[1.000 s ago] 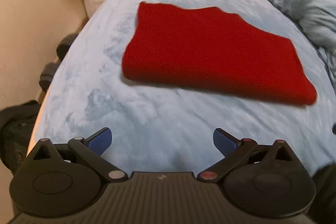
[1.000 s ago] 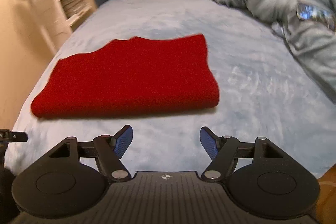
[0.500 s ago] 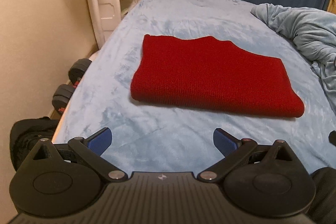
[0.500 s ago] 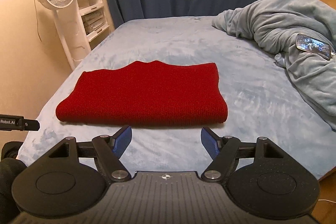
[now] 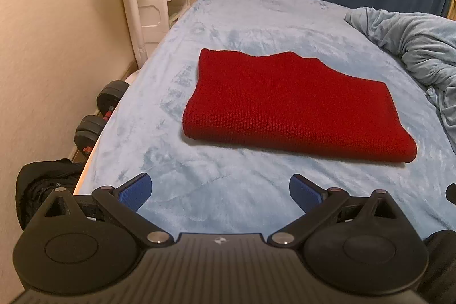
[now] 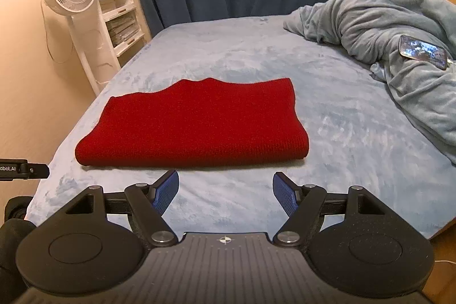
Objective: Fold small clothes
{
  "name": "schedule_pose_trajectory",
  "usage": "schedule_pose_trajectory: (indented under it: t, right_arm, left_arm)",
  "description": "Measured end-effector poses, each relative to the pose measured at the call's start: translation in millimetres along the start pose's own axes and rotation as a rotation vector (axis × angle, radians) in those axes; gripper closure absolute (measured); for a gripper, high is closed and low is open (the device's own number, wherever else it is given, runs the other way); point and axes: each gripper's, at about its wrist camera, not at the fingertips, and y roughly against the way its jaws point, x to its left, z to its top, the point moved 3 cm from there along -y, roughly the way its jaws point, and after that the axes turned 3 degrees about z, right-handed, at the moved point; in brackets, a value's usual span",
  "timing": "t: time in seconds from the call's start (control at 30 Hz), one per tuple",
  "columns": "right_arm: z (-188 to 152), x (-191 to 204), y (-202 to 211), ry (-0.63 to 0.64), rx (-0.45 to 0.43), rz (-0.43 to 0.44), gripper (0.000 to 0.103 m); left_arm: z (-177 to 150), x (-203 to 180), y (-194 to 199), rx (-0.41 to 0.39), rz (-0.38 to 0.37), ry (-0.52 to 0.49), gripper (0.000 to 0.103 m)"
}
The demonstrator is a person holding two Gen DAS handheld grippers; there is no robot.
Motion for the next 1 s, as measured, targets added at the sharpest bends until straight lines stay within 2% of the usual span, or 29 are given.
schedule_pose_trajectory:
  t: [0.2,0.37,0.53,0.7,0.9,1.0]
  right_arm:
    - [-2.1,-11.0,-19.5,-0.055,0.035,-0.014,0.028]
    - [5.4,-34.8,-44.3,-0.199,0.040,-0.017,0.028]
    - [17.0,-74.7,-82.5,-0.436,0.016,-0.014,0.028]
    - [15.3,-117.1,-131.0,-0.727,0.060,-0.024,0.028]
    - [12.7,-135.2,-179.9,-0.901,0.066,0.005,0.028]
    - [4.8,-145.1,-201.7,-1.039,0.065,-0.030,0.025]
  left_arm:
    - [6.0,2.0,-17.9,0.029,0.009,0.014,0.000]
    - [18.2,6.2,-42.4,0.044,0.035,0.027,0.000]
    - [40.8,21.1,-80.6,0.038,0.067,0.075,0.000]
    - [55.2,39.2,-118.0,0.042,0.102,0.145,0.000]
    - [54.7,58.2,-162.3,0.117,0.131,0.206,0.000]
    - [50.1,65.4,-179.6,0.151,0.141,0.232,0.000]
